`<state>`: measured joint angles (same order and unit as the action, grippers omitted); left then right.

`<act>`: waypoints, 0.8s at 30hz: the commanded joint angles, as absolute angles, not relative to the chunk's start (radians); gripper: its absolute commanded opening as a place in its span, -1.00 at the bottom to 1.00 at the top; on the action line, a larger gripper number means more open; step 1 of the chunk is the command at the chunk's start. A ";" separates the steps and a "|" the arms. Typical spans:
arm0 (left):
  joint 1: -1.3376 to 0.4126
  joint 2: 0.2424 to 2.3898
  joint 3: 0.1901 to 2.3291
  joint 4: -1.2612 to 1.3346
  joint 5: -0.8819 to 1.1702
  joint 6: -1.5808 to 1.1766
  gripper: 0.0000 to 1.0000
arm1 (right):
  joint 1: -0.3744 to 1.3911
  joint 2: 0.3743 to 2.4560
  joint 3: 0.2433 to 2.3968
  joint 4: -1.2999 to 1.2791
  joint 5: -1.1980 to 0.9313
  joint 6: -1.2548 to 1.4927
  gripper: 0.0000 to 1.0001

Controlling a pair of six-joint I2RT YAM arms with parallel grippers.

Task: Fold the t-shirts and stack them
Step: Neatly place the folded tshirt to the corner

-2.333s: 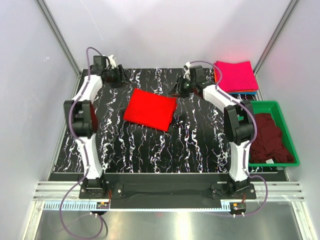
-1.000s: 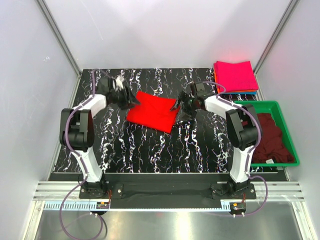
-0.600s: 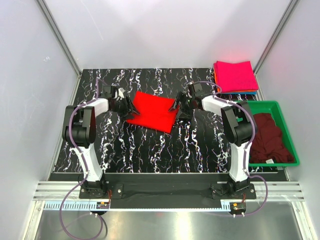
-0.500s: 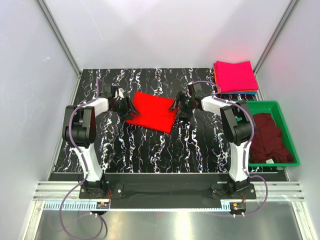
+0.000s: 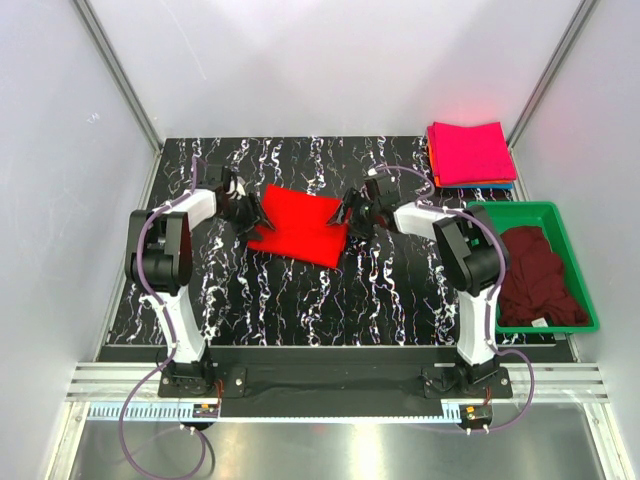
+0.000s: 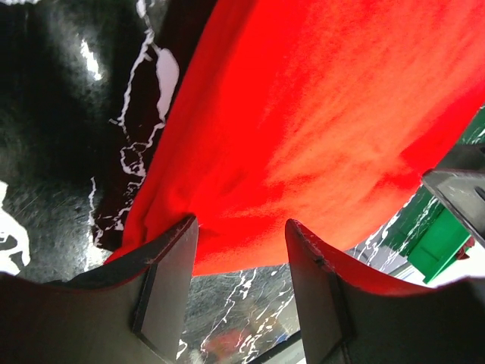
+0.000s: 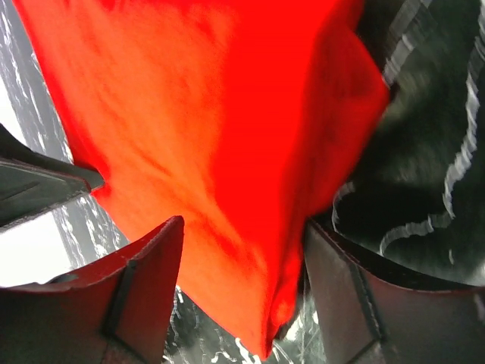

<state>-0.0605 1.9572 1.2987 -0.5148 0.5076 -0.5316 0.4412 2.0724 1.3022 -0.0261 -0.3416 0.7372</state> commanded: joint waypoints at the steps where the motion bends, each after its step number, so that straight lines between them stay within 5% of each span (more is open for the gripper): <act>1: -0.057 1.971 1.306 -0.560 0.479 -0.526 0.13 | 0.462 2.043 1.166 -0.048 -0.189 0.816 0.46; 15: -0.058 1.956 1.276 -0.566 0.453 -0.554 0.12 | 0.505 2.057 1.061 0.121 -0.193 0.871 0.54; 18: -0.058 1.947 1.270 -0.568 0.440 -0.569 0.12 | 0.503 2.065 1.094 0.106 -0.210 0.851 0.21; 19: -0.058 1.938 1.267 -0.566 0.431 -0.575 0.11 | 0.503 2.059 1.103 0.089 -0.195 0.819 -0.18; 22: -0.057 1.927 1.296 -0.563 0.434 -0.612 0.12 | 0.489 2.040 1.172 -0.069 -0.163 0.718 -0.81; 24: -0.057 1.930 1.345 -0.607 0.449 -0.630 0.12 | 0.453 2.030 1.218 -0.167 -0.172 0.639 -0.98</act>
